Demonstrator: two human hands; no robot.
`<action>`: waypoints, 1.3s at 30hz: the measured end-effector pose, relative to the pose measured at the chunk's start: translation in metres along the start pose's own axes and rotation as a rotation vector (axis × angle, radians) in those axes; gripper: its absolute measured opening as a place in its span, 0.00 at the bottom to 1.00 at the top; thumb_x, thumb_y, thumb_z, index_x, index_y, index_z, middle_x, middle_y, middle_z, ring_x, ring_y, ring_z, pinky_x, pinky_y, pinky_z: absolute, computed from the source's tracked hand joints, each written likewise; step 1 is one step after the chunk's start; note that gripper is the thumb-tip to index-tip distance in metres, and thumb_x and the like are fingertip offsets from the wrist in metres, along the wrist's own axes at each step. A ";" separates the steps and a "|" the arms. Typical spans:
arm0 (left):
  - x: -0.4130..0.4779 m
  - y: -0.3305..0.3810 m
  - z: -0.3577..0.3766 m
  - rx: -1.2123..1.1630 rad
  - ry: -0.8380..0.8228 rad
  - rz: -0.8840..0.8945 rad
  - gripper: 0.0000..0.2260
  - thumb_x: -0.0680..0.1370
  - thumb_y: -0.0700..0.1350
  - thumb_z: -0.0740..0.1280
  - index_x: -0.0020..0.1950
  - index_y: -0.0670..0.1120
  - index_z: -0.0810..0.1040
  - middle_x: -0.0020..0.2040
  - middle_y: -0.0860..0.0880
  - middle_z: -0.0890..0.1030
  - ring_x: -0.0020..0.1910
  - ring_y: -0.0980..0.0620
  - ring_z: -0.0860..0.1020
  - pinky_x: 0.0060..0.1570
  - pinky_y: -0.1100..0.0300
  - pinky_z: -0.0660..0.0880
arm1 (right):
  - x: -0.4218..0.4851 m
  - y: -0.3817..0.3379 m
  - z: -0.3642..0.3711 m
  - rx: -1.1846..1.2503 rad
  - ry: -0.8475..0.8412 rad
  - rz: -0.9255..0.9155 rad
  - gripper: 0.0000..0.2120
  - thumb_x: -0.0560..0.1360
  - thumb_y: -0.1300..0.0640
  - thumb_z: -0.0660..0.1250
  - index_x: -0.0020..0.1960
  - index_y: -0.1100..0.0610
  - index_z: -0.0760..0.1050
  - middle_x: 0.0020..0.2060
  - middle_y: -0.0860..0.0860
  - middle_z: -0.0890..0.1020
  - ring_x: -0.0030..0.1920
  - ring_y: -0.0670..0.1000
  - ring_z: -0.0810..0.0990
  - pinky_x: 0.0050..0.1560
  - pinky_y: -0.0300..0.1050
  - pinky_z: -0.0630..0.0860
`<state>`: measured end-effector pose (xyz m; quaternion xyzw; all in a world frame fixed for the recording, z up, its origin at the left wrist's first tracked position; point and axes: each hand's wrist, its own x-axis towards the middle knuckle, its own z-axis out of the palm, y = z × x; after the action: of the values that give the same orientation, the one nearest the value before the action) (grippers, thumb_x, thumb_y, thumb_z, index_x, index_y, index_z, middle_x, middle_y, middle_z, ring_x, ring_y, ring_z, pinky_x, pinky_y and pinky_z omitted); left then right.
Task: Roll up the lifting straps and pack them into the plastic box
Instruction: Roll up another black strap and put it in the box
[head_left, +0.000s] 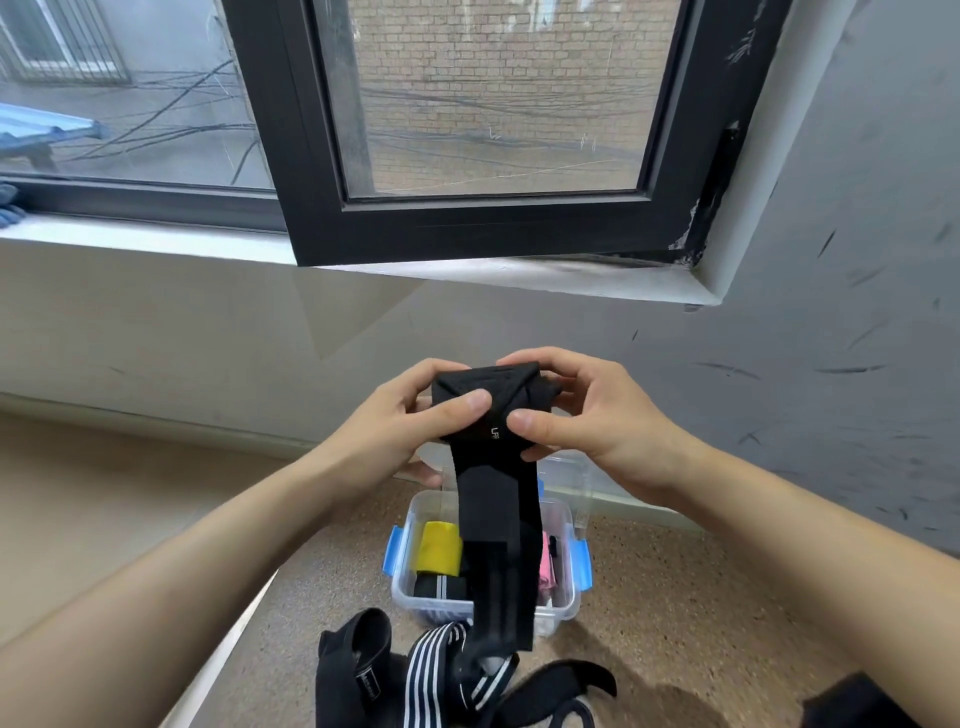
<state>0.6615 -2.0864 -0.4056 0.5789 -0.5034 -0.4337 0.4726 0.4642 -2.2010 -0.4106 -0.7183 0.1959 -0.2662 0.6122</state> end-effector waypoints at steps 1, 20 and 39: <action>0.000 0.000 0.000 0.002 0.000 0.005 0.19 0.73 0.57 0.70 0.62 0.52 0.78 0.44 0.55 0.85 0.46 0.60 0.83 0.33 0.61 0.77 | 0.000 0.000 0.000 -0.019 0.009 -0.011 0.20 0.73 0.65 0.76 0.63 0.54 0.80 0.55 0.57 0.82 0.58 0.55 0.82 0.46 0.51 0.84; -0.003 -0.009 0.002 0.014 0.128 0.255 0.24 0.70 0.44 0.81 0.63 0.52 0.77 0.54 0.50 0.85 0.54 0.51 0.83 0.46 0.60 0.79 | 0.000 -0.004 0.008 0.076 -0.080 0.219 0.20 0.77 0.43 0.70 0.65 0.51 0.78 0.57 0.63 0.80 0.49 0.55 0.84 0.40 0.49 0.82; -0.005 -0.006 0.000 -0.126 0.024 -0.054 0.20 0.73 0.52 0.77 0.64 0.55 0.81 0.52 0.51 0.85 0.42 0.55 0.83 0.29 0.63 0.72 | 0.000 -0.002 0.006 -0.066 -0.028 0.017 0.31 0.72 0.70 0.75 0.69 0.49 0.73 0.62 0.54 0.79 0.59 0.51 0.81 0.47 0.50 0.84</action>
<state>0.6615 -2.0808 -0.4117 0.5668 -0.4535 -0.4700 0.5022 0.4677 -2.1965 -0.4089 -0.7400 0.2018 -0.2444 0.5932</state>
